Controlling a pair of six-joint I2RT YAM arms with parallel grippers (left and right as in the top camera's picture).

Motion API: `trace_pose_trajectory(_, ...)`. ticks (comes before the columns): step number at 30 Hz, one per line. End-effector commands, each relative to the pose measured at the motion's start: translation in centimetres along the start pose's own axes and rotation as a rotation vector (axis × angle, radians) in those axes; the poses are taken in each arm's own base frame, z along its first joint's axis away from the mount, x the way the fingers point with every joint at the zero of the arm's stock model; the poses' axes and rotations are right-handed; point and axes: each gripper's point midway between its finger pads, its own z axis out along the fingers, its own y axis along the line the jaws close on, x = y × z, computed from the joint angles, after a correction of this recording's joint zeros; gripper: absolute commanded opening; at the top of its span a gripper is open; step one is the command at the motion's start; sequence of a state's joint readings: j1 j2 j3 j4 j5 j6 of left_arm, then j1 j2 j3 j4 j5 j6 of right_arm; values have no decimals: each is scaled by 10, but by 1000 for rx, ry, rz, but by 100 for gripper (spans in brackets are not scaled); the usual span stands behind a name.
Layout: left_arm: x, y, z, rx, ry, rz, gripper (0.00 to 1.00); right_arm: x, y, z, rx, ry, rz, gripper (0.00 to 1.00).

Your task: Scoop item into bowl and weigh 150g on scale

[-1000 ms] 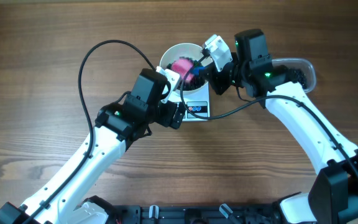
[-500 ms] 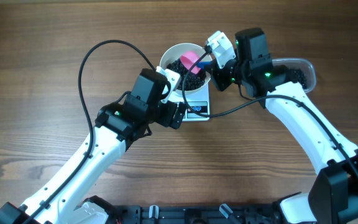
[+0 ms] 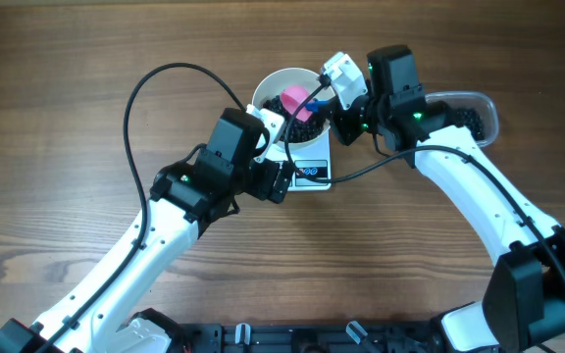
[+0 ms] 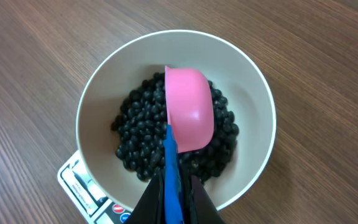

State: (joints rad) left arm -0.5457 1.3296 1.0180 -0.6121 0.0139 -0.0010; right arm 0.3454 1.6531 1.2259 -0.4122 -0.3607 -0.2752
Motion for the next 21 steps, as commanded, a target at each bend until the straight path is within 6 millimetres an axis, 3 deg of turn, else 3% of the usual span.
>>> trace_pose_trajectory(1, 2, -1, 2, 8, 6, 16, 100, -1, 6, 4, -36, -3, -10, 4)
trace_pose_trajectory(6, 2, -1, 2, 8, 6, 16, 100, -20, 2, -1, -18, -72, 48, 4)
trace_pose_trajectory(11, 2, -1, 2, 8, 6, 16, 100, -51, 2, -41, 18, -187, 29, 4)
trace_pose_trajectory(14, 2, -1, 2, 8, 6, 16, 100, -70, -15, -88, 90, -289, 30, 4)
trace_pose_trajectory(17, 2, -1, 2, 8, 6, 16, 100, -76, -57, -154, 223, -407, 138, 4)
trace_pose_trajectory(19, 2, -1, 2, 8, 6, 16, 100, -65, -87, -194, 326, -445, 205, 4)
trace_pose_trajectory(21, 2, -1, 2, 8, 6, 16, 100, -39, -119, -232, 442, -442, 285, 4)
